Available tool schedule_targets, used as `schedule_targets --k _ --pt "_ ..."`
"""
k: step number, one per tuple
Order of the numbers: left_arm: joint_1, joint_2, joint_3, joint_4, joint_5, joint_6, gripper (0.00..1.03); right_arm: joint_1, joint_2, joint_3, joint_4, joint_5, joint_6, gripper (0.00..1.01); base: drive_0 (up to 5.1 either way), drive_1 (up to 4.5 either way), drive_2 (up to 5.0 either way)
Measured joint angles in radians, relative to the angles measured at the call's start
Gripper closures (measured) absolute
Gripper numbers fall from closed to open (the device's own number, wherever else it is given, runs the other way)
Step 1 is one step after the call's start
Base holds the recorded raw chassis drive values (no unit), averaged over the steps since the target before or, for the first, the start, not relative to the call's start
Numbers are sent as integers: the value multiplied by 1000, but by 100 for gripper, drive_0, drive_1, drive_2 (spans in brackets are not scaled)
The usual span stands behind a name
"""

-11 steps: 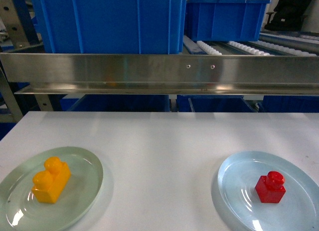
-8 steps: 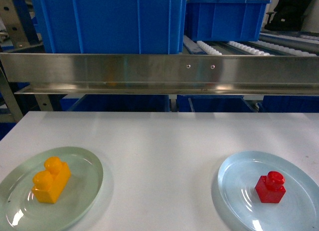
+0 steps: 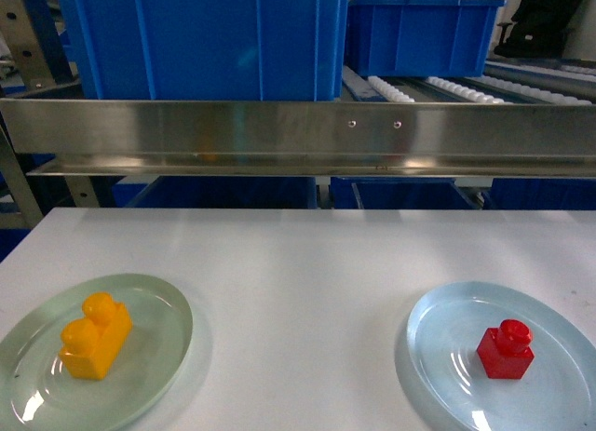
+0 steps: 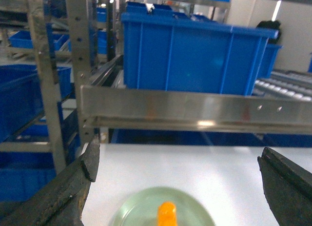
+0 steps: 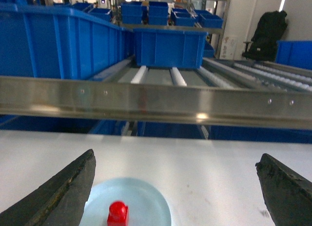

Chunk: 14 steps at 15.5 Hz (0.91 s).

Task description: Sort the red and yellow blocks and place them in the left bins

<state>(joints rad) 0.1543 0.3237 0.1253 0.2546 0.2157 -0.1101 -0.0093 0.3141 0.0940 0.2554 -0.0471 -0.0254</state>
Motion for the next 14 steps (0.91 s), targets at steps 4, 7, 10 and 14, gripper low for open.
schedule_targets --k 4,7,10,14 --pt "25 403 218 177 81 -101 5 14 294 127 200 -9 -25 3 0 0 0" --pt "-75 909 390 445 -58 -39 5 21 849 317 411 -46 -72 3 0 0 0" --pt "-76 906 385 449 -59 -31 5 23 1155 427 408 -85 -108 3 0 0 0" --pt "-76 906 385 449 -59 -31 5 33 1289 488 385 -96 -126 3 0 0 0"
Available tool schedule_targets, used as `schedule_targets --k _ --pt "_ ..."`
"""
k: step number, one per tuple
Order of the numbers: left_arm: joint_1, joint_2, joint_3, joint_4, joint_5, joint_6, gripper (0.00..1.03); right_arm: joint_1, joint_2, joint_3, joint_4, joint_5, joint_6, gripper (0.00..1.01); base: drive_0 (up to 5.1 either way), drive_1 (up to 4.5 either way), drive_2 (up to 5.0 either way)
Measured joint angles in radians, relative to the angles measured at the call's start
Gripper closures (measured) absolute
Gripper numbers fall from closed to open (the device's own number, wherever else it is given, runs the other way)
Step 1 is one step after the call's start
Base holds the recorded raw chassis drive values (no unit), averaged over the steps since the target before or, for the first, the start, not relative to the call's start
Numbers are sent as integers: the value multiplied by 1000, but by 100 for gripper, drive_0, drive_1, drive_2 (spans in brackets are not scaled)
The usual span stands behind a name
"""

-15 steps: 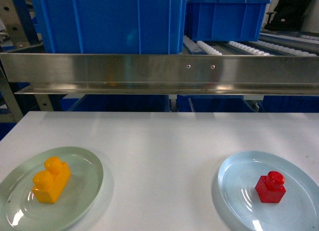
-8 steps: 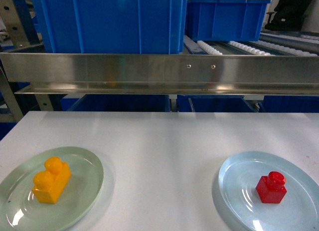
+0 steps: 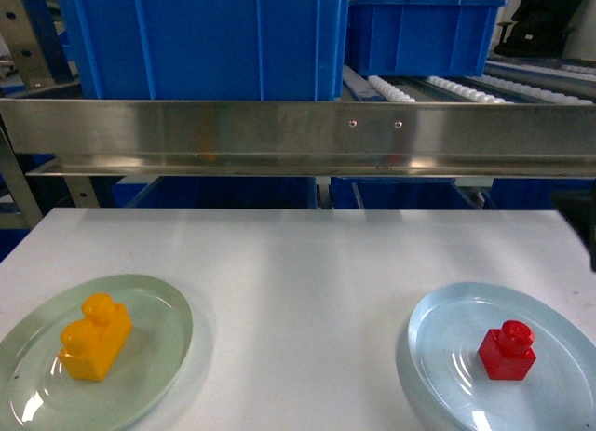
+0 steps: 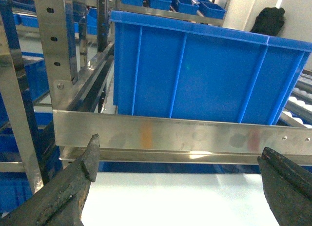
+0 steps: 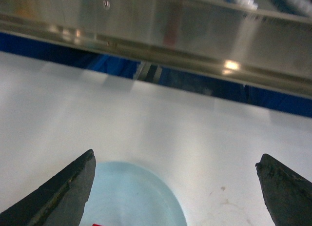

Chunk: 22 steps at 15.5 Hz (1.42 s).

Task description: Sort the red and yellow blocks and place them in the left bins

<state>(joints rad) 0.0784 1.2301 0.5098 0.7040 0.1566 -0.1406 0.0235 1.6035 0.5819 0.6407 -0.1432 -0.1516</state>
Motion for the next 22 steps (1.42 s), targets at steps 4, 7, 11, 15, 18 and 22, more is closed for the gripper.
schedule_targets --k 4,7,11,15,18,22 --pt "0 0 0 0 0 2 5 17 61 12 -11 -7 -4 3 0 0 0" --pt "0 0 0 0 0 10 5 66 127 5 12 13 -11 3 0 0 0" --pt "0 0 0 0 -2 10 5 102 233 -49 64 30 -15 3 0 0 0" --pt "0 0 0 0 -3 10 5 119 367 -12 30 -42 93 3 0 0 0" --pt "0 0 0 0 -2 10 5 98 413 54 26 -69 185 3 0 0 0" --pt "0 0 0 0 -2 10 5 67 486 69 76 -94 249 13 0 0 0"
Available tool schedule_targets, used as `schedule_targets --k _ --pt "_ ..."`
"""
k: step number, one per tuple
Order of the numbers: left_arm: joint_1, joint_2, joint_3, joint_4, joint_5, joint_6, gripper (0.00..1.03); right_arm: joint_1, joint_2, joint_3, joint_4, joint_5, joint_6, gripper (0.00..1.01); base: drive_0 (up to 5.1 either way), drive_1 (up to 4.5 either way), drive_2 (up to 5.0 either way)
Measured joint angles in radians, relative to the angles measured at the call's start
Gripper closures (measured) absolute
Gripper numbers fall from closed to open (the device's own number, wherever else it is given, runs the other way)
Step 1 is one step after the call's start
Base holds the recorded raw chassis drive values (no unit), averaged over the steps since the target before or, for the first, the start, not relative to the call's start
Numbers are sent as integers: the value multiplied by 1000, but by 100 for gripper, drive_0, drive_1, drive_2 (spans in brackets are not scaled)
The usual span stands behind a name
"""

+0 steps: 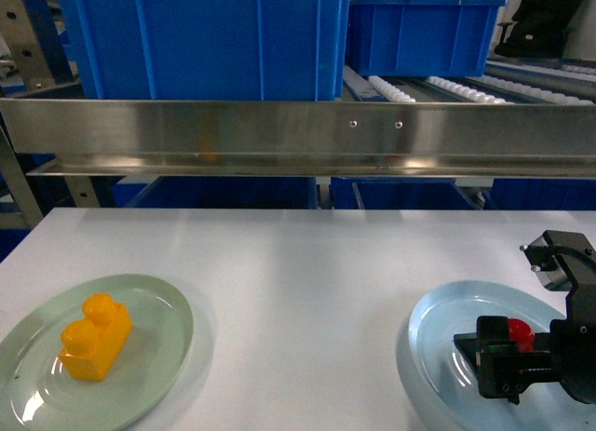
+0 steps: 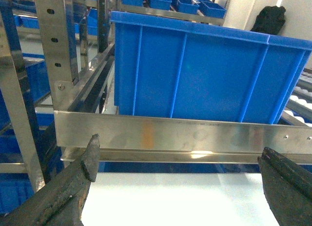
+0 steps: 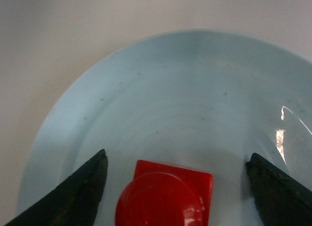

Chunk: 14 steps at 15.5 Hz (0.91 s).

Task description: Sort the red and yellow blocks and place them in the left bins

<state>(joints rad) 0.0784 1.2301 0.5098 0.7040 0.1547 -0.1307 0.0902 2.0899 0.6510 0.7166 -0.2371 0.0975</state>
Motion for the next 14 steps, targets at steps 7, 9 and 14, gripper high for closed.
schedule_targets --k 7,9,14 --pt "0 0 0 0 -1 0 5 10 5 -39 66 64 -31 73 0 0 0" --pt "0 0 0 0 0 0 5 11 -72 -91 118 106 -91 73 0 0 0" --pt "0 0 0 0 -1 0 5 -18 -616 -294 92 98 -177 73 0 0 0"
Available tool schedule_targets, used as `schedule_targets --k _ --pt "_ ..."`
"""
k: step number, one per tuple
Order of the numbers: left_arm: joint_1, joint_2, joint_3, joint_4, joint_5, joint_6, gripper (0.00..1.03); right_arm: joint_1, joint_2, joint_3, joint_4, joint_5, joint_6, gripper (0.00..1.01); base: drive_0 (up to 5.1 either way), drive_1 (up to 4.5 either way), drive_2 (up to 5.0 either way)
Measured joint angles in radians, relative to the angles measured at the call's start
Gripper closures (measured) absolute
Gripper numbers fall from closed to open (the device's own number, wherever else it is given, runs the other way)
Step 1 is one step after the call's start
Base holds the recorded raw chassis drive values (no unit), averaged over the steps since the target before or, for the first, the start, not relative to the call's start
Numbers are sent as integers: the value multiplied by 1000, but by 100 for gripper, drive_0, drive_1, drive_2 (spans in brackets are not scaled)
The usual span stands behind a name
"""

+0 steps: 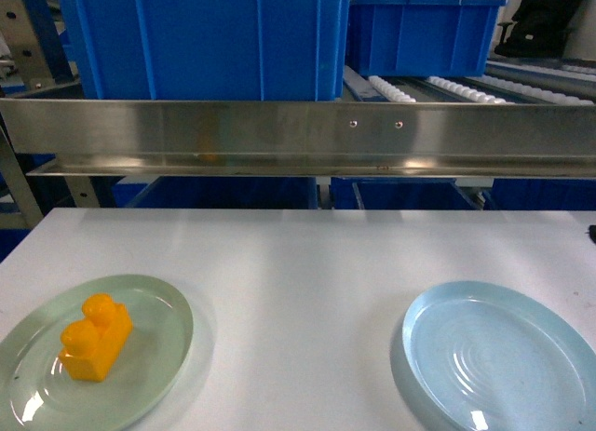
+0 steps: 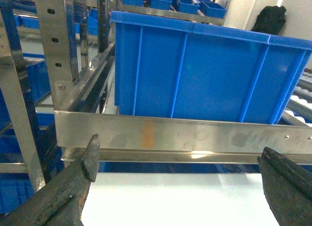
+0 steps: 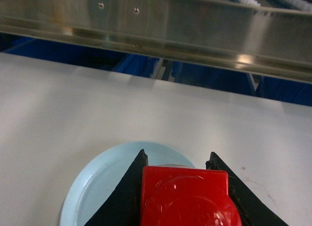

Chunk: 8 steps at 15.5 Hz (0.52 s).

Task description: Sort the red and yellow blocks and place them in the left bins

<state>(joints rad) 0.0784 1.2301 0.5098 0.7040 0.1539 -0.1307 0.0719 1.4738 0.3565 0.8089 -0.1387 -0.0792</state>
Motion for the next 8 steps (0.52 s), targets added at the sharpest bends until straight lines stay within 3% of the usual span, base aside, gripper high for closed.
schedule_targets --k 3,4,8 --pt "0 0 0 0 0 0 5 2 -405 -97 -175 -5 -3 73 0 0 0" --pt "0 0 0 -1 0 0 5 14 -509 -125 -213 36 -20 73 0 0 0" --pt "-26 5 3 -29 -47 0 5 12 -573 -139 -241 39 -19 73 0 0 0"
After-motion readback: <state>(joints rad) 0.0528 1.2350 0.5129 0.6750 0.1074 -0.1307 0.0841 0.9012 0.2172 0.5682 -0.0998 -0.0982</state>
